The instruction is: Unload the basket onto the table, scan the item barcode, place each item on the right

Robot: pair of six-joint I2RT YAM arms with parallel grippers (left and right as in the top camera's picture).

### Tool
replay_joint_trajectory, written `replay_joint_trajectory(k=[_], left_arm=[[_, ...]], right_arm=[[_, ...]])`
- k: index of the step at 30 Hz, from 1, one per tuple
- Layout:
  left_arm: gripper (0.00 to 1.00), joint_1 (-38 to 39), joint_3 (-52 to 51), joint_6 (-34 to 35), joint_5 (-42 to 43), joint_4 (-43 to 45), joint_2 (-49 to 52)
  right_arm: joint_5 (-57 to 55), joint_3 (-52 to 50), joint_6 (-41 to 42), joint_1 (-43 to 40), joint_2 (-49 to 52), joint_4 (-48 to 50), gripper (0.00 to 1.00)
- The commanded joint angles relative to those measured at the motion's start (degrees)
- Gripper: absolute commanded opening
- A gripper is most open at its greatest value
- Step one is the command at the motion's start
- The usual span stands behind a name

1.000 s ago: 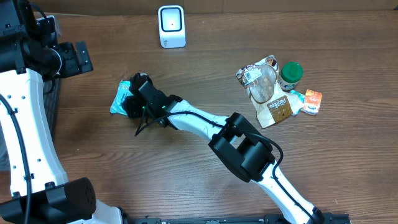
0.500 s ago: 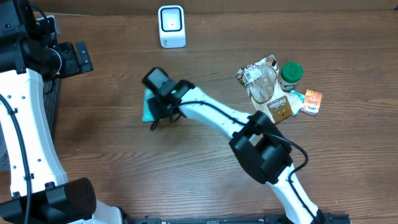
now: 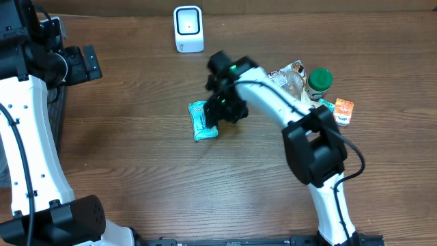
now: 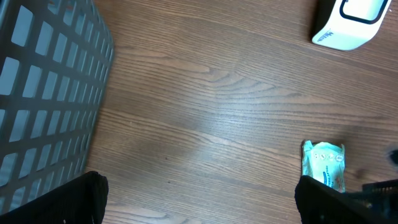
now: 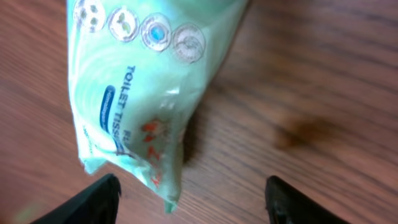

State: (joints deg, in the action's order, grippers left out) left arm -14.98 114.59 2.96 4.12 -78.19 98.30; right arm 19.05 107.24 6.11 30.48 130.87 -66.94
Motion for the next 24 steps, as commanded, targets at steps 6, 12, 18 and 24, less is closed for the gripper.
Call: replay_joint_trajectory(k=[6,12,18,24], left_arm=[[1.00,0.4,0.6,0.4,0.3,0.0,-0.2],[1.00,0.4,0.6,0.4,0.3,0.0,-0.2],[1.00,0.4,0.6,0.4,0.4,0.0,-0.2],[1.00,0.4,0.6,0.4,0.3,0.0,-0.2]], right_arm=[[14.1,-0.4,2.7,-4.6,-2.0,6.0,0.65],[13.4,-7.1,9.1,-2.7,-1.5,13.7,0.44],[12.6,-11.4,10.4,-2.6,-1.5,17.0,0.29],[12.5,-10.8,9.9,-2.9,-1.6,18.6,0.04]])
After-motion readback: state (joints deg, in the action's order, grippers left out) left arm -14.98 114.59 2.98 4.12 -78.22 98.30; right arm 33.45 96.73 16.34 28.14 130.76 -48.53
